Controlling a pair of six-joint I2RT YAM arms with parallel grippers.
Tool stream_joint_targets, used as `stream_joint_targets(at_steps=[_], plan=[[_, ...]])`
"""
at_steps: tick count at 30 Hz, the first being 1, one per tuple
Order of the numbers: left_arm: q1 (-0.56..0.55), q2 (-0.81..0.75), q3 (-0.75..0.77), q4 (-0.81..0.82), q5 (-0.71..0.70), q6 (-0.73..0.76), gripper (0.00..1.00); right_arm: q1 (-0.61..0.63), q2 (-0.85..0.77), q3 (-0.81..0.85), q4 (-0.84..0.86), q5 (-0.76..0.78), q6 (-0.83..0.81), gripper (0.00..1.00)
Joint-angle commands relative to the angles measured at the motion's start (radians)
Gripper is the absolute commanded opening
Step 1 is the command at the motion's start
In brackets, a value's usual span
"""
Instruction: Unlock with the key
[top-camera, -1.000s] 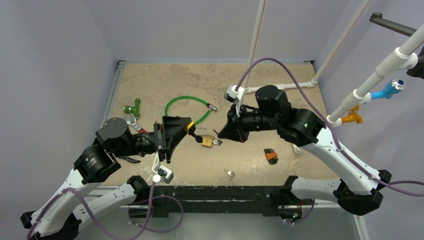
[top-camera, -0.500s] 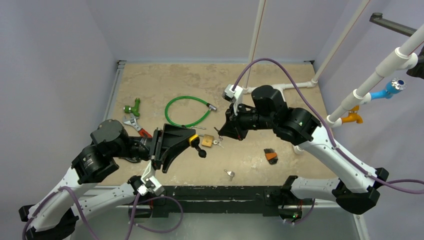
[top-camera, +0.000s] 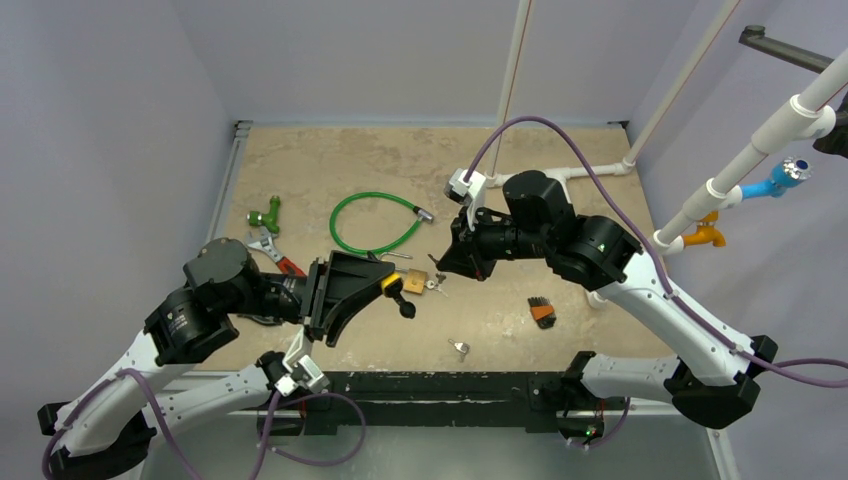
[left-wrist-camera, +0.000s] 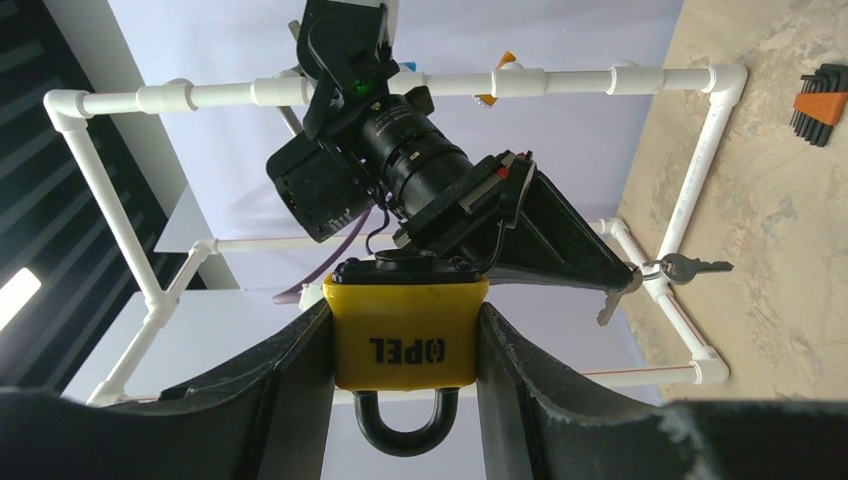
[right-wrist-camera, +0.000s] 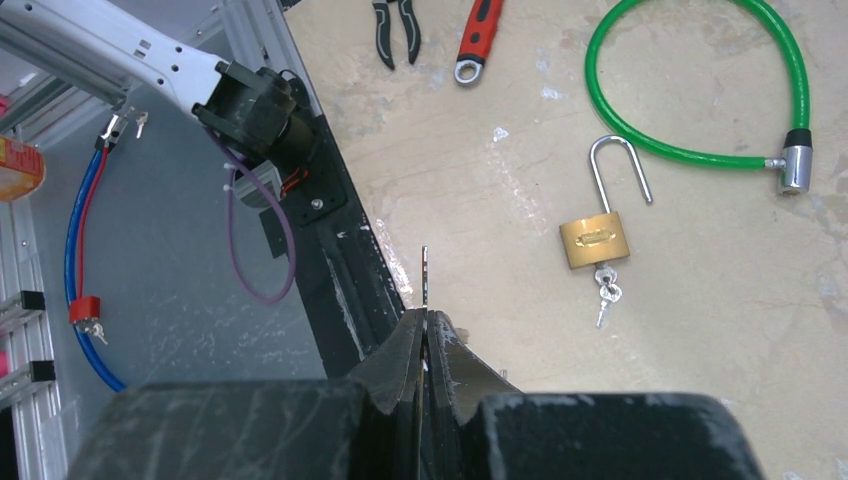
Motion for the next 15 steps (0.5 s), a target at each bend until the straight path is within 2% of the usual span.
stream_joint_targets(at_steps=[1,5,7,10,15], plan=[[-0.006,0.002,0.043,0.042,0.009,0.061,0.0,-0.004,-0.025,0.021,0.036,0.015,-0.014,0.0],[-0.006,0.04,0.089,-0.127,-0.1,0.019,0.0,-0.006,-0.025,0.024,0.039,0.017,-0.012,0.0],[-0.005,0.08,0.135,-0.223,-0.16,-0.096,0.0,-0.006,-0.026,0.02,0.04,0.029,-0.012,0.0],[0.015,0.194,0.251,-0.45,-0.246,-0.276,0.0,-0.006,-0.008,0.016,0.023,0.075,-0.013,0.0],[0.156,0.318,0.351,-0.653,-0.086,-0.613,0.0,0.015,-0.004,-0.049,0.05,0.218,-0.061,0.0]])
